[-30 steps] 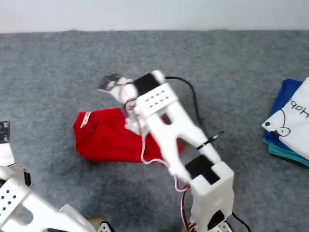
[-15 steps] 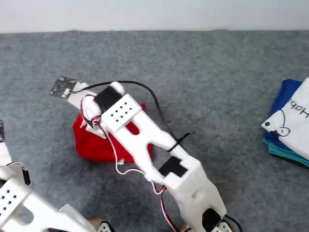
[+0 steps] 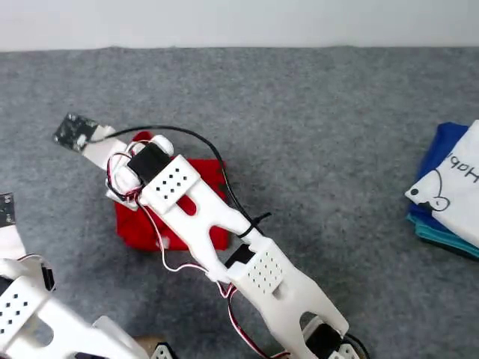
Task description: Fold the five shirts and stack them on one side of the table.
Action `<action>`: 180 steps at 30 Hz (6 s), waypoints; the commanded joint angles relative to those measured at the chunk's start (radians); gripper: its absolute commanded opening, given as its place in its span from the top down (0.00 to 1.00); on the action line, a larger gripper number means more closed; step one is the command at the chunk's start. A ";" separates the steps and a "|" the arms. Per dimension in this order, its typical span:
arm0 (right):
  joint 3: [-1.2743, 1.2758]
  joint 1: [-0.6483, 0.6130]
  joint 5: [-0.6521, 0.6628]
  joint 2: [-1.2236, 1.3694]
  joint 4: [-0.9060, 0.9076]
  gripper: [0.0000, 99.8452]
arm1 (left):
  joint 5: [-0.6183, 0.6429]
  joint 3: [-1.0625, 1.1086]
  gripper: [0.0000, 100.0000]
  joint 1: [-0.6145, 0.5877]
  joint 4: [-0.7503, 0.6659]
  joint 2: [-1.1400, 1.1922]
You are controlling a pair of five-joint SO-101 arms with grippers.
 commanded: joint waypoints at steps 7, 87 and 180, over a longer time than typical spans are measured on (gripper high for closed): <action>-0.164 0.094 0.038 -0.021 0.191 0.91 | 0.006 -0.007 0.89 -0.002 -0.025 -0.020; 1.065 0.763 0.351 -0.582 0.186 0.99 | 0.000 -0.091 0.89 -0.066 -0.018 -0.020; 0.821 0.862 -0.273 -0.599 0.093 0.99 | -0.284 -0.186 0.89 -0.209 -0.058 -0.020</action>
